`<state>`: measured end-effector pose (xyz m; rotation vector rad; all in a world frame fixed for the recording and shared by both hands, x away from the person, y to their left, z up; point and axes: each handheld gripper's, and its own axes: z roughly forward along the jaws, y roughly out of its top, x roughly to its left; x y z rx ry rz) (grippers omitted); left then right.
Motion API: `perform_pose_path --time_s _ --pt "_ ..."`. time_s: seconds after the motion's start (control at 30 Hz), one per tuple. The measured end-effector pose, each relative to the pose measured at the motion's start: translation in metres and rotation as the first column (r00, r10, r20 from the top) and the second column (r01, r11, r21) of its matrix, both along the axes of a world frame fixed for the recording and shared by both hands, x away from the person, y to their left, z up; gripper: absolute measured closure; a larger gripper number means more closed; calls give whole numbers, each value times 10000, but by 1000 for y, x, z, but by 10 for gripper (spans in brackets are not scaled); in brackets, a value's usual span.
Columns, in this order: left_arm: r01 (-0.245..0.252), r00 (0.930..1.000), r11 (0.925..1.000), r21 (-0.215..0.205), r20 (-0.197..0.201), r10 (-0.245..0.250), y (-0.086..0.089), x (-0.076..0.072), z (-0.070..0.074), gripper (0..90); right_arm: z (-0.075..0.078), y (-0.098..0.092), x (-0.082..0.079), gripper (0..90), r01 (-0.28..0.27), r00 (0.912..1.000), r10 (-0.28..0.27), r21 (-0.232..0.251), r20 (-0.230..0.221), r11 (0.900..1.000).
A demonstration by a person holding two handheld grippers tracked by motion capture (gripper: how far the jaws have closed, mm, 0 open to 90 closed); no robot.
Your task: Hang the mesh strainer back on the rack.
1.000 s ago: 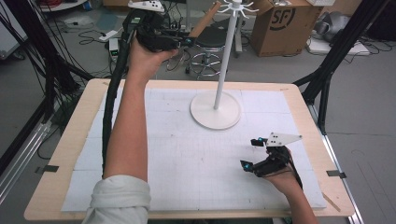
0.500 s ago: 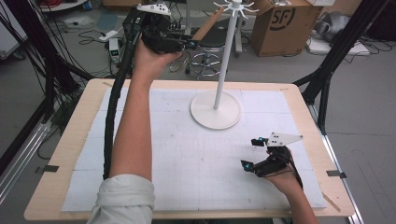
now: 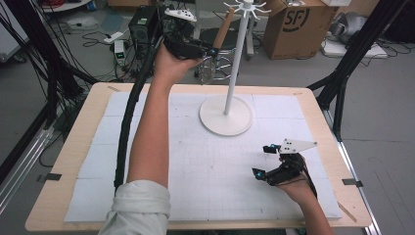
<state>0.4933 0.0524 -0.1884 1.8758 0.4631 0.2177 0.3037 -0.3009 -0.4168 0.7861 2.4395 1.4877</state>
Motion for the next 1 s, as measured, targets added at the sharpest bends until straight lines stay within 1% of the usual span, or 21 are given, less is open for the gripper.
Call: perform_pose_path --time_s 0.07,0.13,0.23,0.3,0.33,0.37,0.4,0.43,0.47,0.5,0.53,0.63,0.7,0.73,0.8,0.9,0.93,1.0 --pt "40 10000 10000 87 -28 -40 -5 2 -1 688 0 0 0 5 -5 10000 5 21 -5 10000" --pt "126 9999 9999 75 -91 -126 -11 4 -2 687 0 0 0 5 9 10000 -9 11 -3 10000" --pt "277 9996 9995 161 -57 -277 -16 6 -3 687 0 1 0 5 -48 10000 48 -27 -16 10000" --pt "246 9997 9997 86 -62 -246 -19 7 -4 685 0 1 0 5 -59 10000 59 -53 8 10000" --pt "235 9997 9997 113 -68 -234 -19 7 -4 678 0 1 0 5 -52 10000 52 -48 30 10000" --pt "123 9998 9997 202 -151 -119 -19 7 -5 663 0 1 0 5 -54 10000 54 -34 25 10000" --pt "31 9998 9994 351 -220 -23 -21 8 -7 580 0 0 0 5 -52 10000 52 -30 29 10000" --pt "-26 9995 9988 491 -326 42 -22 7 -9 521 0 0 0 5 -49 10000 49 -22 34 10000" --pt "25 9993 9985 553 -363 -4 -23 7 -11 517 0 1 0 5 -58 10000 58 -29 24 10000" --pt "-1 9994 9987 503 -337 18 -23 6 -13 500 0 1 0 5 -44 10000 44 -58 18 10000" --pt "-20 9992 9992 387 -406 35 -22 5 -15 475 0 1 -1 5 -58 10000 58 -66 11 10000" --pt "10 9988 9985 547 -486 16 -18 4 -22 430 0 2 -1 5 -81 10000 82 -103 32 9999" --pt "33 9978 9975 709 -666 15 -15 2 -25 405 0 3 -1 5 -94 9999 95 -110 64 9999" --pt "30 9972 9974 714 -743 23 -13 1 -26 394 0 3 -1 5 -107 9999 108 -121 72 9999" --pt "74 9975 9972 741 -707 -22 -9 -1 -27 363 0 3 -1 5 -106 9999 107 -134 63 9999" --pt "46 9976 9983 585 -698 -5 -2 -6 -29 330 0 4 -1 5 -98 9999 99 -168 69 9998" --pt "12 9975 9979 641 -712 34 0 -8 -30 308 0 4 -1 5 -113 9999 115 -168 81 9998" --pt "132 9966 9967 805 -821 -66 4 -11 -31 297 0 4 -1 5 -115 9999 116 -171 68 9998"
